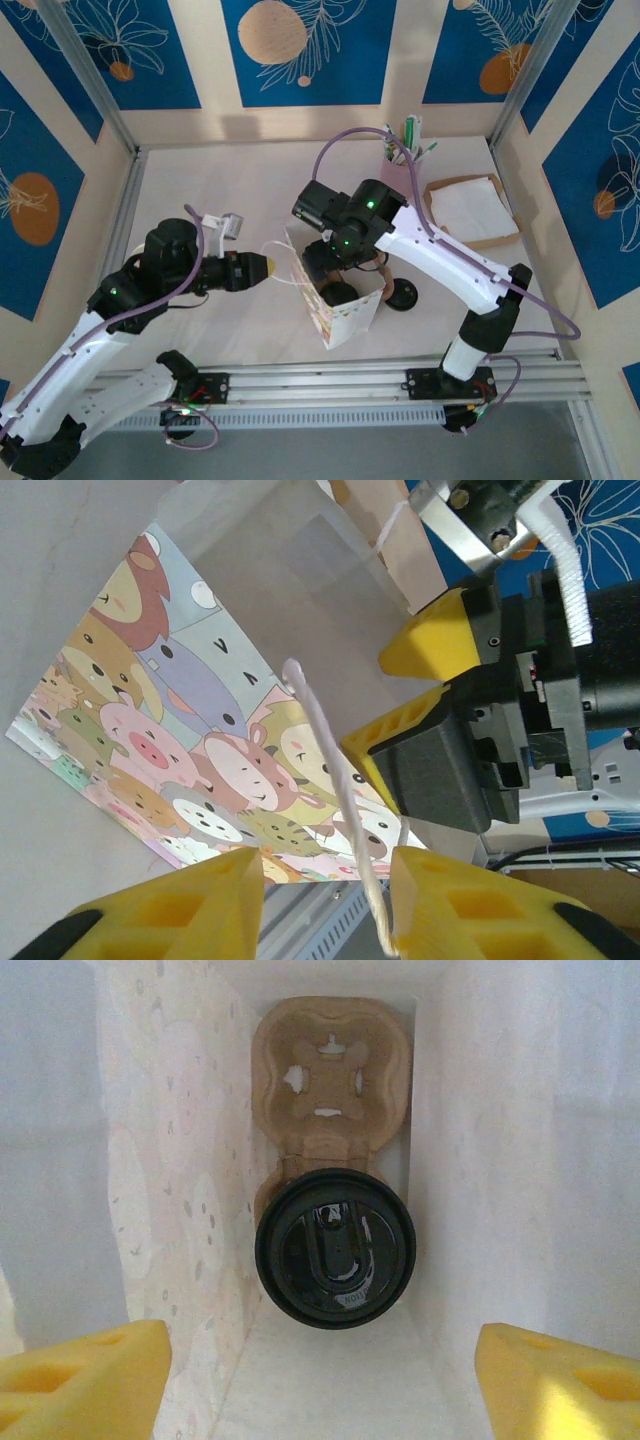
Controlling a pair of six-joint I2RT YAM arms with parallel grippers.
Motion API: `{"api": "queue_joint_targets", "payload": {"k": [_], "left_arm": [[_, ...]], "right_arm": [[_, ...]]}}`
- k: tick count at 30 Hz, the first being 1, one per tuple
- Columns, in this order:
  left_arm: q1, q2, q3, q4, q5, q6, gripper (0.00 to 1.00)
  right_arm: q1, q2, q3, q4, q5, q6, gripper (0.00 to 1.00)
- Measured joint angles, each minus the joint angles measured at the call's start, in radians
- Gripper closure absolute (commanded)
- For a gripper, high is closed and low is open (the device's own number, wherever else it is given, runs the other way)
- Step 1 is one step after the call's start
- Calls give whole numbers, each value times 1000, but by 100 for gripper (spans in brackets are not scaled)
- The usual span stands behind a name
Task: Pack the takeout coffee
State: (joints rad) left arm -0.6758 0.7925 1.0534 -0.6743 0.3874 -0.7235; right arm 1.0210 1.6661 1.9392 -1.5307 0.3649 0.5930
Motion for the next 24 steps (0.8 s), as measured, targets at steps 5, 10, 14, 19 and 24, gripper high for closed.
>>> {"api": "queue_joint_targets", "payload": {"k": [5,10,14,19,24], "left_arm": [[0,-12,0,-3,-10,1,42],[0,-19,5,-10,-22,2,24],[-1,-19,25,-20,-30,5,6],[-1,-19,69,-23,-47,19,0],[-2,-20,139,-46,-87,37,0]], "right_arm": [[13,0,19,-22,18,7,27],[29,-2,45,-35,36,13,32],[40,-14,56,-37,52,15,33],[56,-50,57,-32,64,14,37],[74,-107,56,-3,78,8,42]]}}
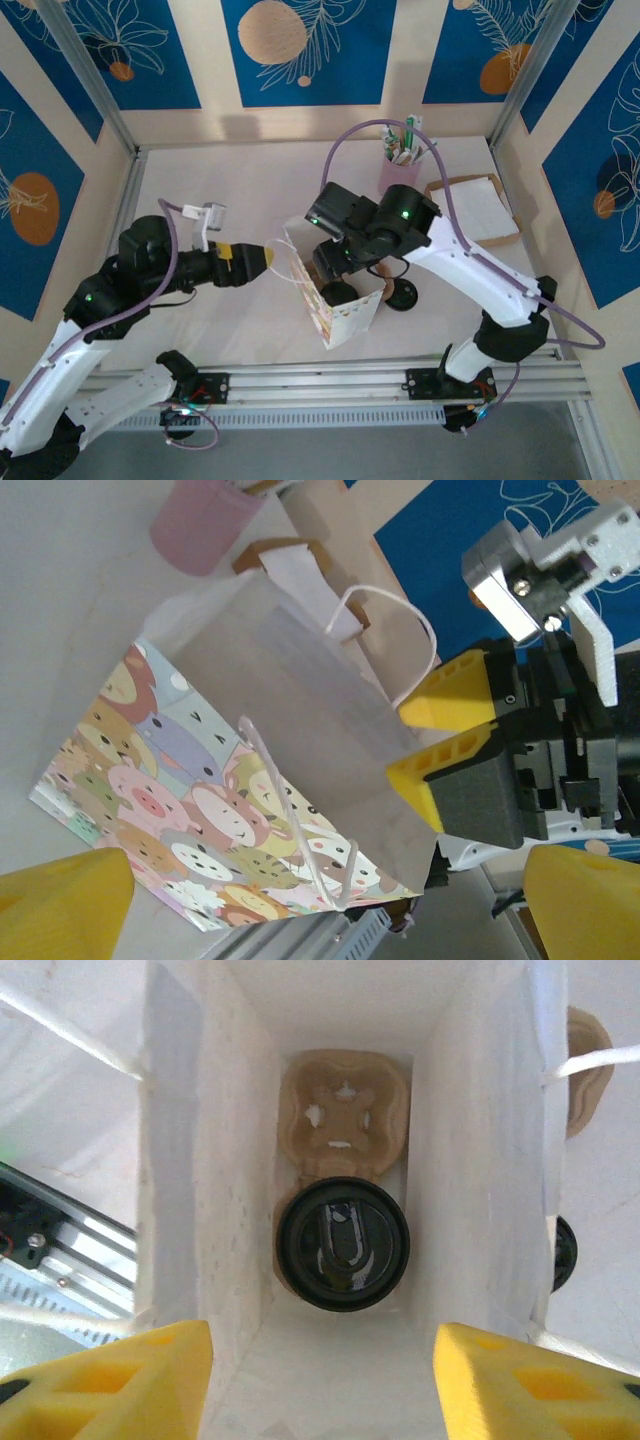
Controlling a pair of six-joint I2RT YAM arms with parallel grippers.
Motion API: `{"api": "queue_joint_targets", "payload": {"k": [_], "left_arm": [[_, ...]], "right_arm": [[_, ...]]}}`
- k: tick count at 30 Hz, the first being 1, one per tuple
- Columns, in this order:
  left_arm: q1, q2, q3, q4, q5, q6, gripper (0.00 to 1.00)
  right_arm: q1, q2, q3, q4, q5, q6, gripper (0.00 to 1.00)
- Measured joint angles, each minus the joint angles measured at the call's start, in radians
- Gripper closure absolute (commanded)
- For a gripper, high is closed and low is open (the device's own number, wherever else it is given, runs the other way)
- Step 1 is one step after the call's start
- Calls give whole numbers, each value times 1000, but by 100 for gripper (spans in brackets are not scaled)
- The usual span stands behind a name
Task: Pack the takeout coffee
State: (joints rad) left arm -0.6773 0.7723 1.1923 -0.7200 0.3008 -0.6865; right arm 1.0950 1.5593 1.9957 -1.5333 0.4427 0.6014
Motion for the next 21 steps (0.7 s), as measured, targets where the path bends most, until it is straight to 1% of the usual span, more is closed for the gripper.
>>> {"api": "queue_joint_targets", "payload": {"k": [8,12,16,21], "left_arm": [[0,-51,85,-34,-121,42,0],[0,-73,109,-51,-174,55,0],[0,-67,122,-53,-201,68,0],[0,-45,146,-51,-206,69,0]], "right_arm": [[5,-185,-83,107,19,-11,42],[-14,-275,-129,148,22,-17,42],[-50,-349,-168,179,22,-26,41],[-82,-415,-198,207,22,-40,41]]}}
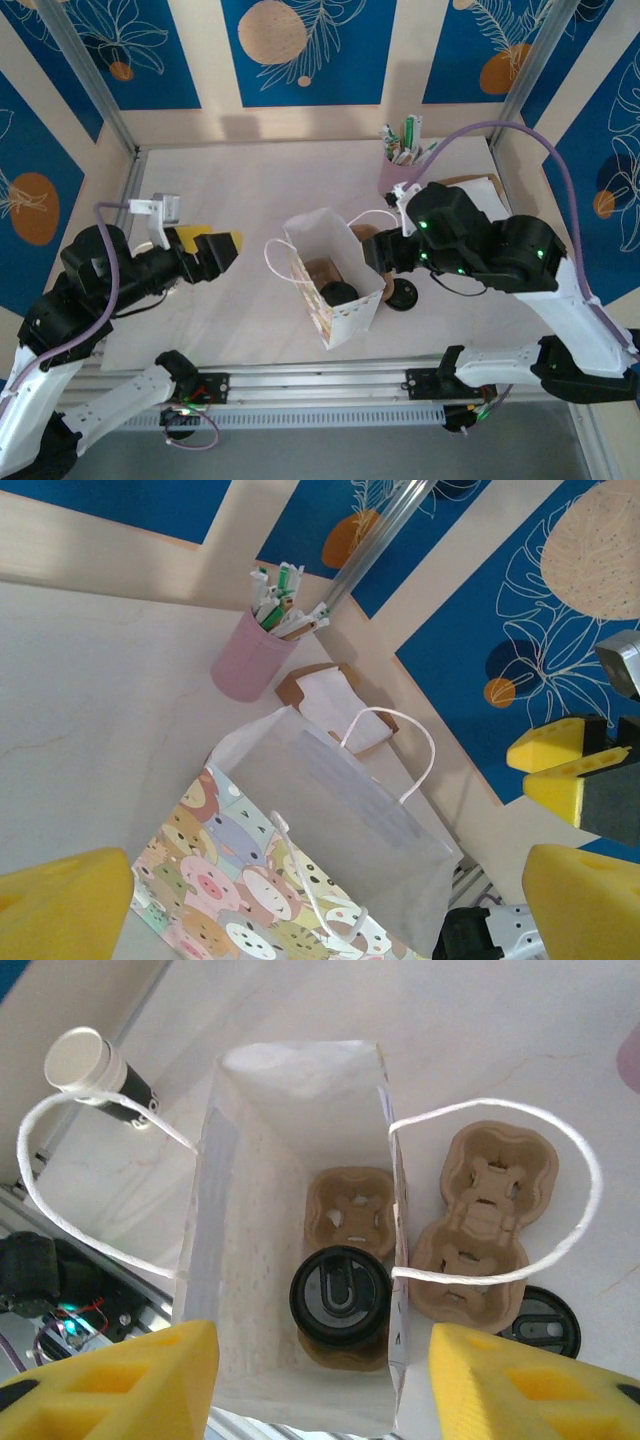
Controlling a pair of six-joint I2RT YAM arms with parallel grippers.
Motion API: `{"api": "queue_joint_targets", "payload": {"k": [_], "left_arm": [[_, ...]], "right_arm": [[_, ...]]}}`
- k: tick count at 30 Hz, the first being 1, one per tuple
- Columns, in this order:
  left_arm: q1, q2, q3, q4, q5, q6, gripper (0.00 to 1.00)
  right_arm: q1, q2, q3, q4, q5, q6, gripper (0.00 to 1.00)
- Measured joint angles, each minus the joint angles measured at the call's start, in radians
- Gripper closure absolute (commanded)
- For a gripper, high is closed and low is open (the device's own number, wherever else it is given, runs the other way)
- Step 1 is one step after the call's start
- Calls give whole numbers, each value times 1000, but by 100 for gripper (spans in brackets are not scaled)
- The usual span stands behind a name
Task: Pack the takeout coffee
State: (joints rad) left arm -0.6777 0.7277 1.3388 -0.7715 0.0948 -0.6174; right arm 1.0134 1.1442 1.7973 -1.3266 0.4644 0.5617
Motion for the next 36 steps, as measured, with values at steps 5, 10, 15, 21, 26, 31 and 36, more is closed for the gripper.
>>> {"api": "queue_joint_targets", "payload": {"k": [5,10,15,21,26,31,36], "left_arm": [[0,26,22,-2,-9,1,0],[0,105,89,-19,-30,20,0],[0,215,164,-32,-51,35,0],[38,344,221,-59,-45,63,0],[174,432,230,-56,51,71,0],[328,529,212,-23,191,68,0],[406,603,202,14,288,67,0]], "right_arm": [[-49,-85,-40,34,2,-11,36],[-164,-155,-65,40,-2,-25,33],[-327,-169,-87,40,-48,-57,30],[-571,-132,-123,49,-172,-110,23],[-739,-93,-188,98,-301,-141,11],[-823,-54,-278,162,-392,-154,1],[-857,-42,-378,240,-444,-152,1]]}}
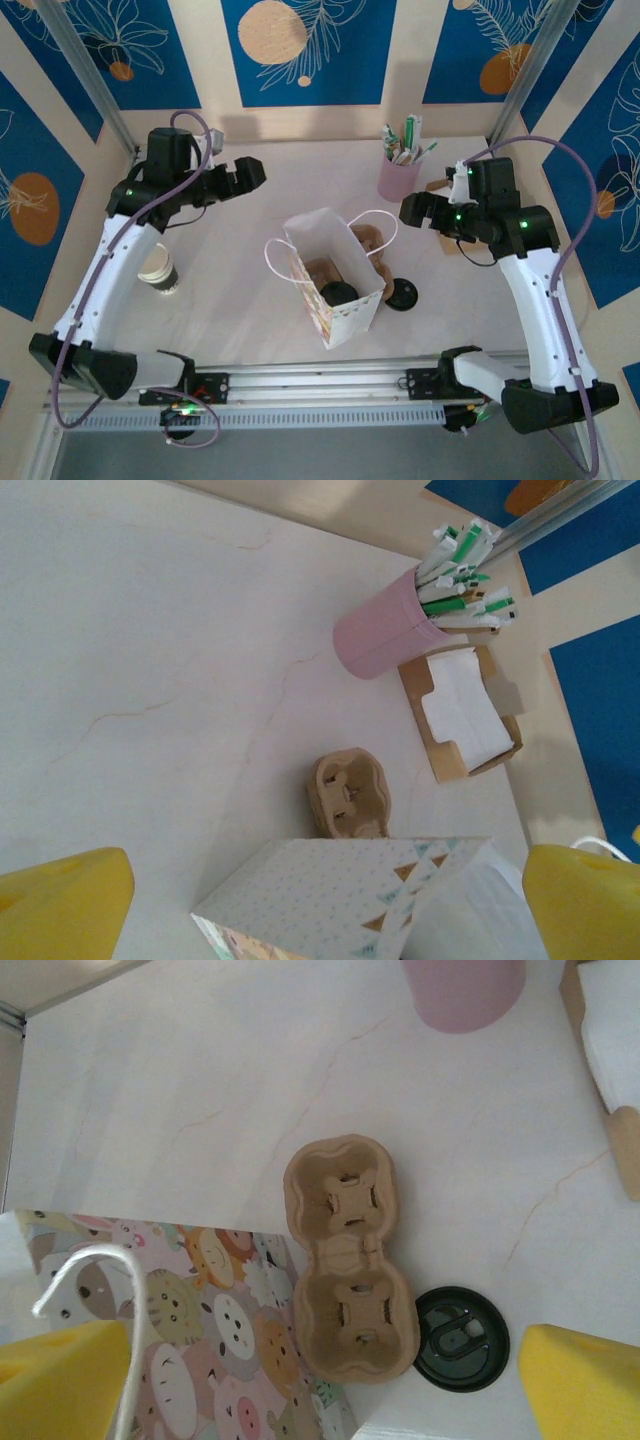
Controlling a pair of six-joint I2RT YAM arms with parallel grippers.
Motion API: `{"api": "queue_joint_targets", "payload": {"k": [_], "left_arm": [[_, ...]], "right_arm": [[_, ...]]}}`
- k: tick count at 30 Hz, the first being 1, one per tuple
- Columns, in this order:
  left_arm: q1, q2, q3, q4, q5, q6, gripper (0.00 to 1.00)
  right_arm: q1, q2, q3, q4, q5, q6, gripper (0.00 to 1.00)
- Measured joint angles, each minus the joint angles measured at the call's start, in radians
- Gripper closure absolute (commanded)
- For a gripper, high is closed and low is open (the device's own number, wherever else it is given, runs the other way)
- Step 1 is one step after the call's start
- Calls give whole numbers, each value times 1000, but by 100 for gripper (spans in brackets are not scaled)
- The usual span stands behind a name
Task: Pack the takeout coffee
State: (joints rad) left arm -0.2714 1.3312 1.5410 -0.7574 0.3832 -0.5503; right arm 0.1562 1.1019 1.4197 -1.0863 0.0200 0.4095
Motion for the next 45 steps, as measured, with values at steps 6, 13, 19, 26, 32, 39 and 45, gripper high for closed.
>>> {"api": "queue_joint_targets", "payload": {"k": [6,13,19,26,32,39,45], "left_arm": [[39,64,-39,80,100,-17,0],[54,157,-69,179,174,-53,0],[55,260,-76,304,230,-108,3],[50,358,-85,428,284,-160,7],[32,422,-74,473,316,-176,22],[8,500,6,494,337,-177,40],[-31,586,95,511,351,-173,52]], "right_arm": [[-31,0,-106,94,3,20,1],[-84,6,-187,182,23,48,1],[-117,63,-196,237,18,61,1],[-117,115,-196,261,25,72,1],[-119,97,-198,315,23,86,1],[-195,115,-178,380,-63,93,27],[-211,262,-47,422,-82,95,40]]}}
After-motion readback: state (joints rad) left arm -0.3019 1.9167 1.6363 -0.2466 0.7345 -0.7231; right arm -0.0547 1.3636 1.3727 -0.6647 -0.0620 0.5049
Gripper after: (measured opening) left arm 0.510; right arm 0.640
